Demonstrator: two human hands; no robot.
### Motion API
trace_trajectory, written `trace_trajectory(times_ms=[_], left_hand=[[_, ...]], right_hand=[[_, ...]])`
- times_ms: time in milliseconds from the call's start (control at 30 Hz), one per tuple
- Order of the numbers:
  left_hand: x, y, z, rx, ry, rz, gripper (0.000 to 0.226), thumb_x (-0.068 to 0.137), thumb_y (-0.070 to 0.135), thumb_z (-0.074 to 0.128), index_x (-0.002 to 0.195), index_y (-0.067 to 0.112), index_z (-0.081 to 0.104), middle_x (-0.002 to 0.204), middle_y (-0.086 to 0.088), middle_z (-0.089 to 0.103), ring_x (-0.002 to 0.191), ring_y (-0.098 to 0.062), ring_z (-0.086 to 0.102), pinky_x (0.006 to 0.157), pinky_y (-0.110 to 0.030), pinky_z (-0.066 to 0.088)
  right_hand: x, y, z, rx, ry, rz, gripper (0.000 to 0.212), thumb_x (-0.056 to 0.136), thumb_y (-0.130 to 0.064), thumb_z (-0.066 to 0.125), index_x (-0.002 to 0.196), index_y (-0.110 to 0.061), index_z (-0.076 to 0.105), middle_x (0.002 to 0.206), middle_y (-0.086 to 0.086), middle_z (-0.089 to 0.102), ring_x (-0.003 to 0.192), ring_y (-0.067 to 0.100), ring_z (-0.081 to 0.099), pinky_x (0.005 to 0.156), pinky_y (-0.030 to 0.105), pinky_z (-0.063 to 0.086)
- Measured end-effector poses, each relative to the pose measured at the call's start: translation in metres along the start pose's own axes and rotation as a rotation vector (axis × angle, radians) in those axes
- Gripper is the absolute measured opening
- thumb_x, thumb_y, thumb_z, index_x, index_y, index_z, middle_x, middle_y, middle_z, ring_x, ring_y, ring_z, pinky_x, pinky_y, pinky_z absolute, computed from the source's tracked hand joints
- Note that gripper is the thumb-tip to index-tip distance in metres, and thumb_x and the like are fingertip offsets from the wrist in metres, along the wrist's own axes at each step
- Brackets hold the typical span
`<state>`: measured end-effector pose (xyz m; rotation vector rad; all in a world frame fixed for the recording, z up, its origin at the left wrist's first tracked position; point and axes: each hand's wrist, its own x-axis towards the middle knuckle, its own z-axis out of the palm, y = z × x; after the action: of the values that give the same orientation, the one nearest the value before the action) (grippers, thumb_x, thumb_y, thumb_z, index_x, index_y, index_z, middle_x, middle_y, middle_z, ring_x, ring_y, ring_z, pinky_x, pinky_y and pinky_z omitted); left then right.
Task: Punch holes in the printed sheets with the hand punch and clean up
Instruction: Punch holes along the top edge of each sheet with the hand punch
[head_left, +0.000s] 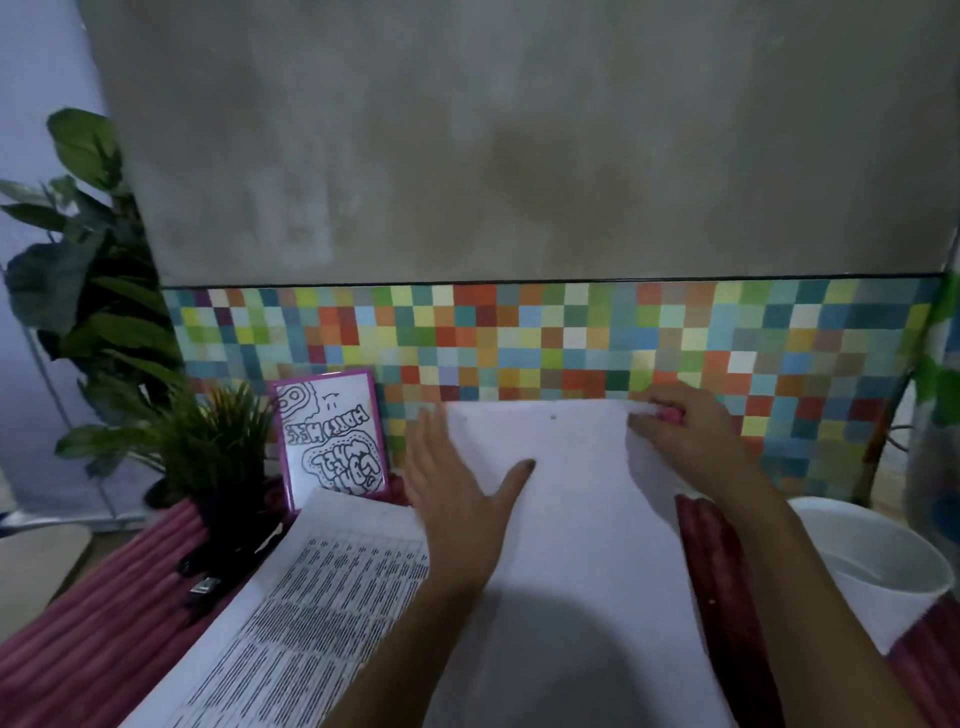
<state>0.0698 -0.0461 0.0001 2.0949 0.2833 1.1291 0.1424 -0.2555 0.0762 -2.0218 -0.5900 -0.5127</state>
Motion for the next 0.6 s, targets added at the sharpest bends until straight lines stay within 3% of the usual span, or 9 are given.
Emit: trace_trajectory(times_ms=[67, 100, 167, 267, 333, 433, 600], left_hand=[[-0.009, -0.018, -0.013, -0.404, -0.091, -0.247, 0.113, 0.063, 0.055, 0.083, 0.148, 0.035, 0.012, 0.149, -0.001, 0.038, 0.136, -0.012, 0.041, 0.112, -0.040, 0.037], [-0.015, -0.023, -0.019, -0.523, -0.158, -0.313, 0.106, 0.065, 0.043, 0.087, 0.145, 0.034, 0.019, 0.138, 0.002, 0.051, 0.121, -0.004, 0.055, 0.101, -0.033, 0.049], [-0.026, -0.030, -0.031, -0.527, -0.325, -0.313, 0.070, 0.072, 0.030, 0.084, 0.131, 0.026, 0.046, 0.119, 0.008, 0.067, 0.100, 0.002, 0.066, 0.086, -0.024, 0.056], [-0.040, -0.030, -0.041, -0.532, -0.478, -0.237, 0.037, 0.081, 0.021, 0.078, 0.116, 0.020, 0.066, 0.108, 0.005, 0.074, 0.100, -0.008, 0.070, 0.088, -0.033, 0.057], [-0.044, -0.029, -0.041, -0.580, -0.527, -0.234, 0.032, 0.085, 0.017, 0.073, 0.117, 0.016, 0.067, 0.109, 0.004, 0.074, 0.102, -0.010, 0.069, 0.089, -0.031, 0.056], [-0.046, -0.027, -0.035, -0.551, -0.538, -0.241, 0.028, 0.093, 0.012, 0.062, 0.118, 0.027, 0.062, 0.112, 0.016, 0.069, 0.106, 0.000, 0.064, 0.094, -0.020, 0.050], [-0.039, -0.026, -0.032, -0.505, -0.515, -0.356, 0.035, 0.099, 0.012, 0.051, 0.133, 0.015, 0.054, 0.124, 0.005, 0.062, 0.115, -0.013, 0.058, 0.103, -0.029, 0.044]], right_hand=[[0.000, -0.012, -0.009, 0.016, 0.096, -0.056, 0.013, 0.086, -0.002, 0.057, 0.074, 0.002, 0.060, 0.079, 0.018, 0.055, 0.073, 0.027, 0.049, 0.060, 0.027, 0.034], [-0.001, -0.019, -0.014, 0.023, 0.141, -0.079, 0.015, 0.085, -0.006, 0.057, 0.071, -0.002, 0.058, 0.076, 0.015, 0.053, 0.072, 0.028, 0.048, 0.061, 0.028, 0.035], [-0.002, -0.030, -0.024, 0.018, 0.231, -0.106, 0.016, 0.081, -0.013, 0.055, 0.066, -0.008, 0.053, 0.071, 0.013, 0.051, 0.069, 0.031, 0.048, 0.063, 0.035, 0.038], [-0.003, -0.046, -0.041, 0.015, 0.327, -0.129, 0.016, 0.083, -0.013, 0.054, 0.072, -0.003, 0.058, 0.076, 0.022, 0.056, 0.074, 0.039, 0.054, 0.069, 0.045, 0.048], [-0.001, -0.059, -0.052, -0.025, 0.368, -0.152, 0.014, 0.084, -0.015, 0.054, 0.075, -0.005, 0.061, 0.079, 0.024, 0.058, 0.077, 0.040, 0.056, 0.068, 0.045, 0.049], [0.002, -0.077, -0.063, -0.060, 0.364, -0.186, 0.012, 0.083, -0.018, 0.057, 0.075, -0.009, 0.059, 0.074, 0.022, 0.058, 0.073, 0.041, 0.055, 0.062, 0.045, 0.048], [-0.002, -0.097, -0.067, -0.127, 0.294, -0.220, 0.011, 0.082, -0.015, 0.057, 0.078, -0.005, 0.062, 0.075, 0.027, 0.058, 0.074, 0.045, 0.053, 0.060, 0.048, 0.047]])
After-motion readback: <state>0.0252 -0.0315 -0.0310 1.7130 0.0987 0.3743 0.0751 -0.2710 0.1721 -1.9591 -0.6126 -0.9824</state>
